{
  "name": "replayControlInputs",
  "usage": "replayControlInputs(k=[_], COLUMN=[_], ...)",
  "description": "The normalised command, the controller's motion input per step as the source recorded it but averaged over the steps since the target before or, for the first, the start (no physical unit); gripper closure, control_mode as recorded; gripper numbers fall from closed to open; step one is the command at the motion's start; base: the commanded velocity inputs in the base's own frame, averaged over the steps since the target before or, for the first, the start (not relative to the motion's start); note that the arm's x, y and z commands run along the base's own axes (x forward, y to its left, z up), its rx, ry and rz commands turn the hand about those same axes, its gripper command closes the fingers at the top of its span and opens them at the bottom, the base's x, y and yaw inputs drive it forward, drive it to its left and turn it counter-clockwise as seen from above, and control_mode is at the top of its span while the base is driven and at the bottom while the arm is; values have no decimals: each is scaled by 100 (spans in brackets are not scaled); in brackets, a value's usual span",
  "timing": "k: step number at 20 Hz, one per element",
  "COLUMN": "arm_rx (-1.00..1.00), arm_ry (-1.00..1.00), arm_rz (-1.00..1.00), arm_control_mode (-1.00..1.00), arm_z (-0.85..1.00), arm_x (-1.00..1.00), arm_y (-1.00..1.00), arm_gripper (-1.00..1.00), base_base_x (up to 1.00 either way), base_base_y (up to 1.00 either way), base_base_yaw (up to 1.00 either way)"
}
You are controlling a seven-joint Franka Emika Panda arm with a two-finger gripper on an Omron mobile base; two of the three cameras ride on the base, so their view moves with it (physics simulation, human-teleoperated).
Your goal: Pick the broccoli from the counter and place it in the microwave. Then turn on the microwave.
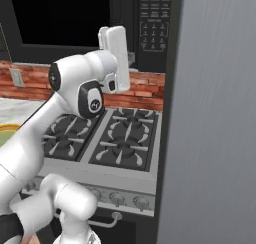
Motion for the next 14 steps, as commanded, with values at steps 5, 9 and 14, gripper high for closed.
replayControlInputs(k=[5, 9, 14], arm_rx=[1, 0, 0], arm_ry=[-14, -16, -10], arm_rz=[0, 0, 0], arm_control_mode=[-100, -100, -100], arm_z=[-6, 0, 0], arm_x=[18, 18, 20], arm_y=[-25, -20, -14], arm_gripper=[100, 100, 100], base_base_x=[0, 0, 0], base_base_y=[0, 0, 0], base_base_yaw=[0, 0, 0])
